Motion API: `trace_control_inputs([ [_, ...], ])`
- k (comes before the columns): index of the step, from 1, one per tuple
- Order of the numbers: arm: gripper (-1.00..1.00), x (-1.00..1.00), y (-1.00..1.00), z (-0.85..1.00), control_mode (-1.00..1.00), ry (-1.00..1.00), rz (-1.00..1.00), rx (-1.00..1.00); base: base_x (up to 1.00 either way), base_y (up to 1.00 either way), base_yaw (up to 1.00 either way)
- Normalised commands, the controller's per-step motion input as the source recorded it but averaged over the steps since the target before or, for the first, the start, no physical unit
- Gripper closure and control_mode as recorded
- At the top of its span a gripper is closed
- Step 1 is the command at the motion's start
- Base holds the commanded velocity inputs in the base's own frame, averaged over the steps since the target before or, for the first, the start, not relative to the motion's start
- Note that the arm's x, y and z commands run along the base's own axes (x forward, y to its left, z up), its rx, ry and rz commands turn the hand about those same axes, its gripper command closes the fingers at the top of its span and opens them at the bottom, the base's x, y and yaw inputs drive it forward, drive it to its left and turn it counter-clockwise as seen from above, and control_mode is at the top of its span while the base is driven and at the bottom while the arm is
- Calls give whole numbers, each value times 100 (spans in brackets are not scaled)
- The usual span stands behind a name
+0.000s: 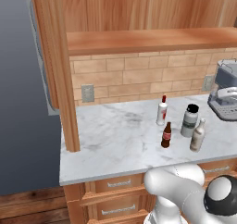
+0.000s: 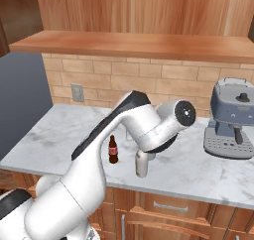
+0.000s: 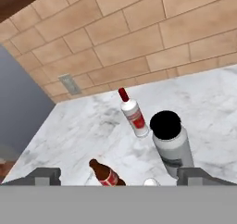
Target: Sort all alcoholic drinks to one cabinet, and non-alcoholic drinks to the other.
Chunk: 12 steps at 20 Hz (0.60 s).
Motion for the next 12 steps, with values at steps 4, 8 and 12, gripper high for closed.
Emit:
trace_control_inputs([
  [4,-100,-7,-28,-22,-100,-33,5,7,0,0,0],
  [8,-100,0,-21,-22,-100,-31,8,2,0,0,0],
  [12,-100,0,-9,-25,-100,-29,8,0,0,0,0],
])
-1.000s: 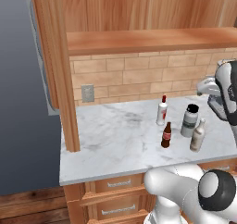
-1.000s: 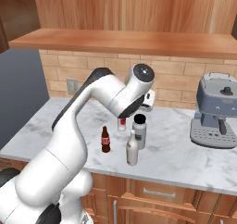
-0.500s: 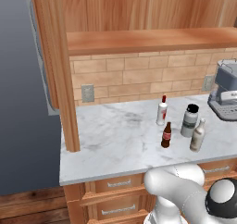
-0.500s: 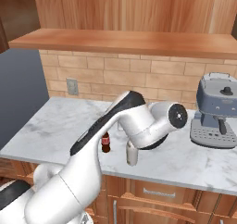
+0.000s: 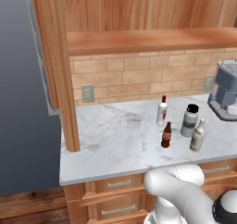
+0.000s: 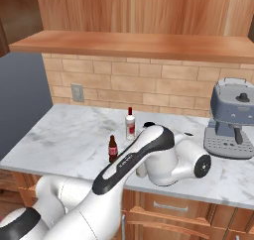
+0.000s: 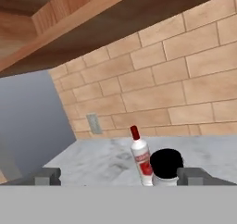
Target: Sort all alcoholic drinks to one cabinet, and non-alcoholic drinks to the other.
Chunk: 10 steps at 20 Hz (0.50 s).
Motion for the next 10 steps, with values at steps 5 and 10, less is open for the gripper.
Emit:
trace_control_inputs([
  [5,-100,0,-1,-25,-100,-22,11,-1,0,0,0],
  [10,-100,0,-1,-28,-100,-18,15,-3,0,0,0],
])
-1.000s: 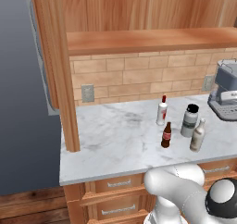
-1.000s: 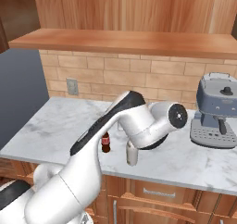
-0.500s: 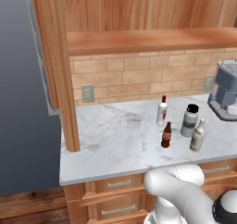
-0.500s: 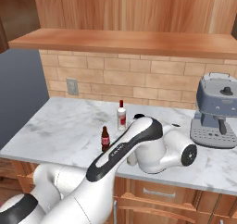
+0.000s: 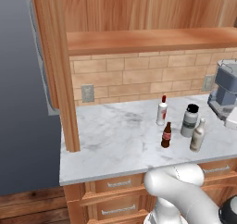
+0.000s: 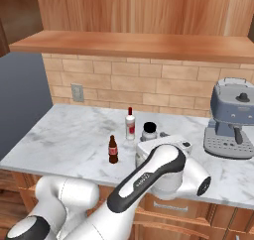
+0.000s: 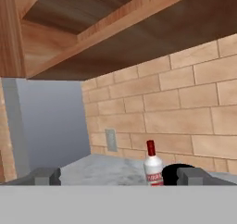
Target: Sort all alcoholic drinks to one cabinet, and non-alcoholic drinks to the other.
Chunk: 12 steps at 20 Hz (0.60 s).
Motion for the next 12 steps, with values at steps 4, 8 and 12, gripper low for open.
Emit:
trace_control_inputs([
  [4,-100,0,-3,-26,-100,-11,18,-1,0,0,0],
  [8,-100,0,0,-20,-100,-8,8,-7,0,0,0],
  [12,-100,-1,0,-14,-100,-7,1,-9,0,0,0],
])
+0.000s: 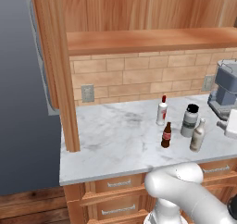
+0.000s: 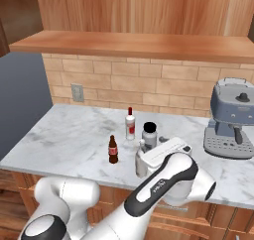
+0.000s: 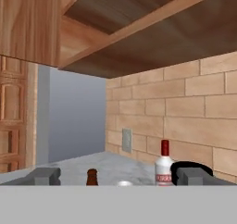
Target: Sort all alcoholic drinks to one cabinet, and non-alcoholic drinks to the other.
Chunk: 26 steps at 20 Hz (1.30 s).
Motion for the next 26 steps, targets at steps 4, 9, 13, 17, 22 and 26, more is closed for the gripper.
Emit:
trace_control_inputs([
  [4,-100,0,0,-18,-100,-4,0,-10,0,0,0],
  [9,-100,0,0,-22,-100,0,0,-10,0,0,0],
  [13,-100,0,0,-21,-100,0,0,-5,0,0,0],
  [17,-100,0,1,-15,-100,4,0,0,0,0,0],
  [22,-100,0,2,-15,-100,9,0,0,0,0,0],
  [26,-100,0,6,-10,-100,9,0,0,0,0,0],
])
